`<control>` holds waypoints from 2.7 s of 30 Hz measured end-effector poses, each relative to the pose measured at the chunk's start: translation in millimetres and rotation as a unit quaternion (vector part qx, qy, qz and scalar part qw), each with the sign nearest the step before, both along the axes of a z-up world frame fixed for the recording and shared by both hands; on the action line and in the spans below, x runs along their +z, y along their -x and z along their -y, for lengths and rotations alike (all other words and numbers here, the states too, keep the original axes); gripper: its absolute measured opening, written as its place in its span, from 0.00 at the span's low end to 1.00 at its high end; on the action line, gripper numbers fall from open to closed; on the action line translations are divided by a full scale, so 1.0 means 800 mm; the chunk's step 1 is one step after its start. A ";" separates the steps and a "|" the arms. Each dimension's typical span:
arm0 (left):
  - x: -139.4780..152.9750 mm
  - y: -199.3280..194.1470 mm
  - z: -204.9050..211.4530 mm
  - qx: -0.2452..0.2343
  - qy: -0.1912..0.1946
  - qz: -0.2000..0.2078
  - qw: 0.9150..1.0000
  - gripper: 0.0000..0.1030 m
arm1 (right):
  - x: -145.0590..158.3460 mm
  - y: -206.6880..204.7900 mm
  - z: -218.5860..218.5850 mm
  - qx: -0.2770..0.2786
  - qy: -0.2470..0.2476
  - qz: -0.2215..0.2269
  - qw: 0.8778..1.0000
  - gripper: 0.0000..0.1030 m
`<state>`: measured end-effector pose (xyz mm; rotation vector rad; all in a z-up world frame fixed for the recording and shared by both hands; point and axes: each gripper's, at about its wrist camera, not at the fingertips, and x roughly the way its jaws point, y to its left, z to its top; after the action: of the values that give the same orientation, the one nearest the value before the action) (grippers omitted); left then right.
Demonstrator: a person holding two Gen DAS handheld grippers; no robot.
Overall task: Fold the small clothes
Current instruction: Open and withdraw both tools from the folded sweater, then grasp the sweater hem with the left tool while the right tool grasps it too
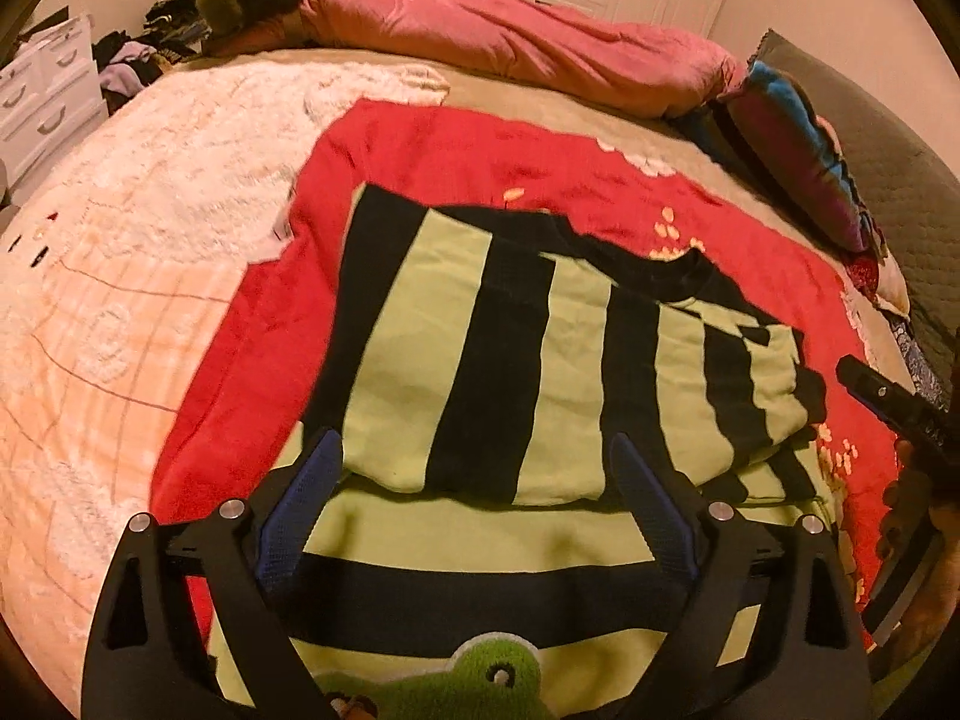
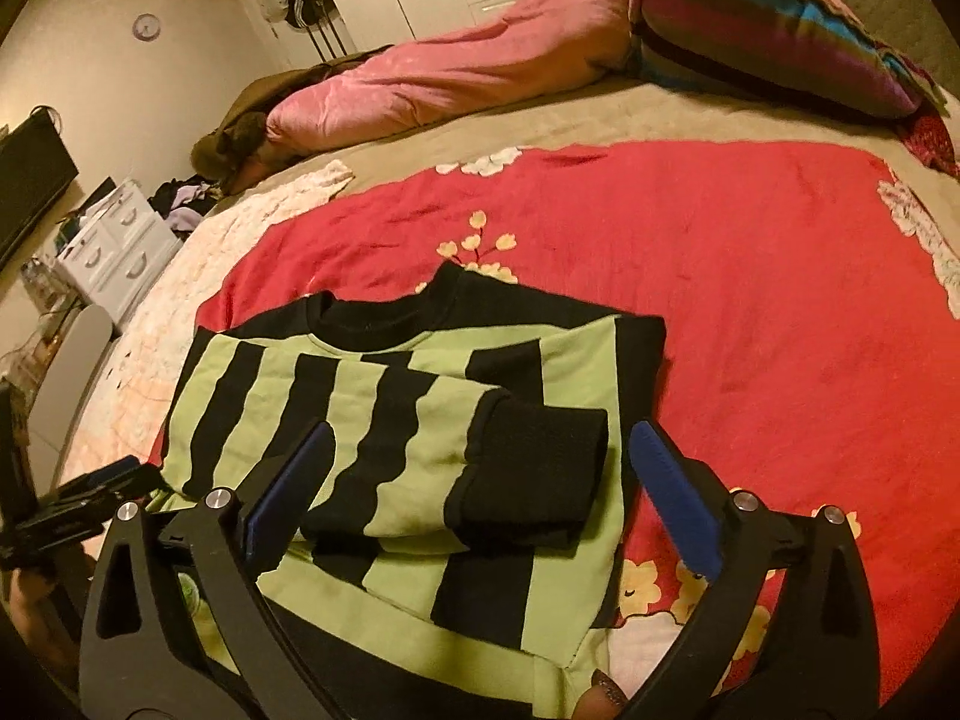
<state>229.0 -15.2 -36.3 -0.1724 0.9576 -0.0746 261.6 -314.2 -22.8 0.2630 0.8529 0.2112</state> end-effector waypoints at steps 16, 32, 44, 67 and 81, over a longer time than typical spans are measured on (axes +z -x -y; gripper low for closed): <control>0.057 0.038 -0.017 0.008 -0.004 0.050 0.999 0.95 | 0.043 0.033 -0.020 0.018 0.013 0.063 0.998 0.91; 0.088 0.085 -0.049 0.002 -0.009 0.073 0.997 0.95 | 0.065 0.120 -0.016 0.003 0.028 0.065 0.998 0.91; 0.108 0.132 -0.101 0.028 -0.019 0.081 0.996 0.95 | 0.058 0.178 -0.036 0.011 0.062 0.036 0.997 0.91; 0.041 0.217 -0.119 0.009 -0.040 0.007 0.999 0.95 | 0.017 0.278 -0.067 0.033 0.097 -0.048 0.994 0.91; 0.002 0.251 -0.107 -0.021 -0.050 -0.044 0.998 0.95 | -0.032 0.303 -0.052 -0.010 0.075 -0.145 0.987 0.91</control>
<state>27.9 70.3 -34.8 -0.0634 1.0513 -0.0568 19.2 -272.5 -48.1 0.1628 1.1480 0.0898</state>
